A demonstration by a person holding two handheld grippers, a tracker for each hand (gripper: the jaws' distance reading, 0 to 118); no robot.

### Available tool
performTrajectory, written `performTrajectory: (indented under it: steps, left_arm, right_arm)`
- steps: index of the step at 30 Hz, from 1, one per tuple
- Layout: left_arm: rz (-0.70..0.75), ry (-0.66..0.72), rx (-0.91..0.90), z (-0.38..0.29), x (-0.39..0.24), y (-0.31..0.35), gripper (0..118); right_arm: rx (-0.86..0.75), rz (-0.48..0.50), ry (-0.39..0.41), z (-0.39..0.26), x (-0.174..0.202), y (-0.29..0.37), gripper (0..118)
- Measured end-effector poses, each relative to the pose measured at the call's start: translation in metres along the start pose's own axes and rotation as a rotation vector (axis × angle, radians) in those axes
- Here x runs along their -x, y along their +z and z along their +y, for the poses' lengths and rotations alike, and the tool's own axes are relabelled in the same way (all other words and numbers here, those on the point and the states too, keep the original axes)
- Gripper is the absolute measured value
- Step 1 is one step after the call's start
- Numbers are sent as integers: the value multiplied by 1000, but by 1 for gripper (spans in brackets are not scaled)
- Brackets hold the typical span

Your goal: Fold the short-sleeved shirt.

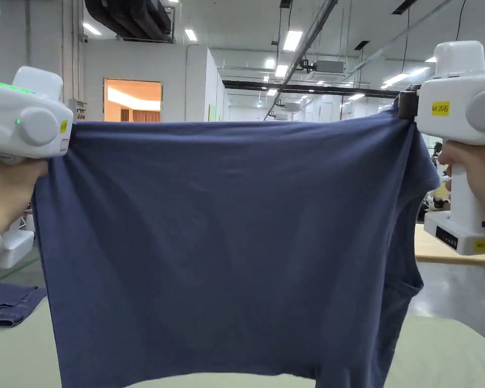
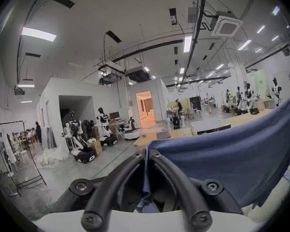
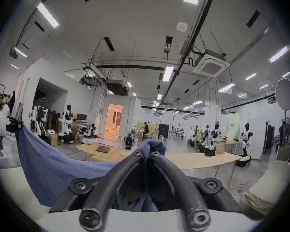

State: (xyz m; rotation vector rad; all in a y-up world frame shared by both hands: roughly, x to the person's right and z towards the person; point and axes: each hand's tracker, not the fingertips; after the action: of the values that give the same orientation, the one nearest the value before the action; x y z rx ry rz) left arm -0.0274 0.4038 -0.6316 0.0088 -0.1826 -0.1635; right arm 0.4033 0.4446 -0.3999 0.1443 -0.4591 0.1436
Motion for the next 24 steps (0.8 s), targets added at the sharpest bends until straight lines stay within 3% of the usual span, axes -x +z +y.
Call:
performTrajectory:
  steps: [4,14,19,24]
  left_arm:
    - [-3,-13,13,-25,-11,-9,0]
    - [-59,-21,172,-175,-61,-34,0]
    - [-155,57,189,-209,-47,24,0]
    - [-253,47,238,-263,-29,126,0]
  right_arm:
    - [19,-15,4,-20,0,-12,1]
    - [215,-63,14,-178,-3,-17,1]
    - [240,-26,-42,-207,-26,43,1]
    - [311,-7,-56,-254,-30,157,1]
